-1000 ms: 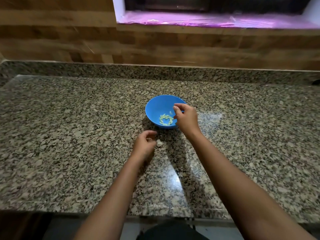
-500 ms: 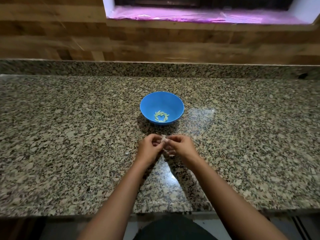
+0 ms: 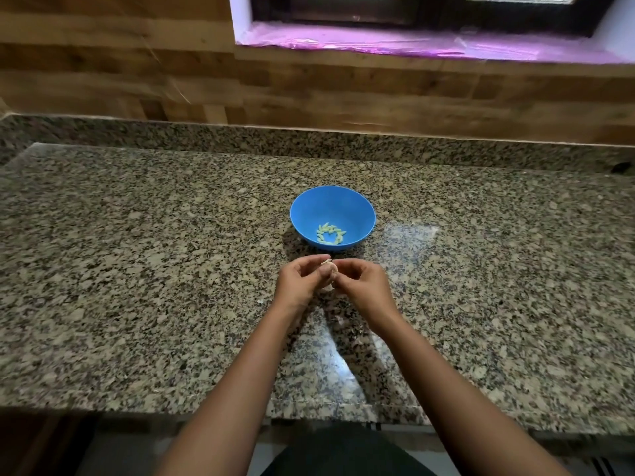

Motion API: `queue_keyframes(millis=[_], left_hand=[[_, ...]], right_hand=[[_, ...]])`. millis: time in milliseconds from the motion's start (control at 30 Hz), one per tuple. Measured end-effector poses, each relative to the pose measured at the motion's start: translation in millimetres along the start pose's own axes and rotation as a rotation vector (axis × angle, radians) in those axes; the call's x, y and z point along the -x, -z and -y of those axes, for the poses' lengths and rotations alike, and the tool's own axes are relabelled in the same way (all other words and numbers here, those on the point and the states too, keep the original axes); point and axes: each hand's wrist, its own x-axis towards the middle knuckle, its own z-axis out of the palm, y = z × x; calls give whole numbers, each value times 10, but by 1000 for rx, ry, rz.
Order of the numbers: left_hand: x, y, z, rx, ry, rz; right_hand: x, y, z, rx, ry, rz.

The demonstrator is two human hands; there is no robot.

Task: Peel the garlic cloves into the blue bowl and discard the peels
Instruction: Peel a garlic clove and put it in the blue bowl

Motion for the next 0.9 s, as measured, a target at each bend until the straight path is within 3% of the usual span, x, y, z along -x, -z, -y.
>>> queue_keyframes(millis=[300,433,667,900], left_hand=[[2,8,-5,184,38,44],[-8,-51,13,145,31,35],[-18,-78,47,110,94,23],[-56,-7,91,-7,124,34]], right_hand=[[-11,61,82,-188,-87,52],[-19,61,83,-25,-47,1],[-30,40,-41,553,146,-78],[-66,36,-64,529,53,-4]])
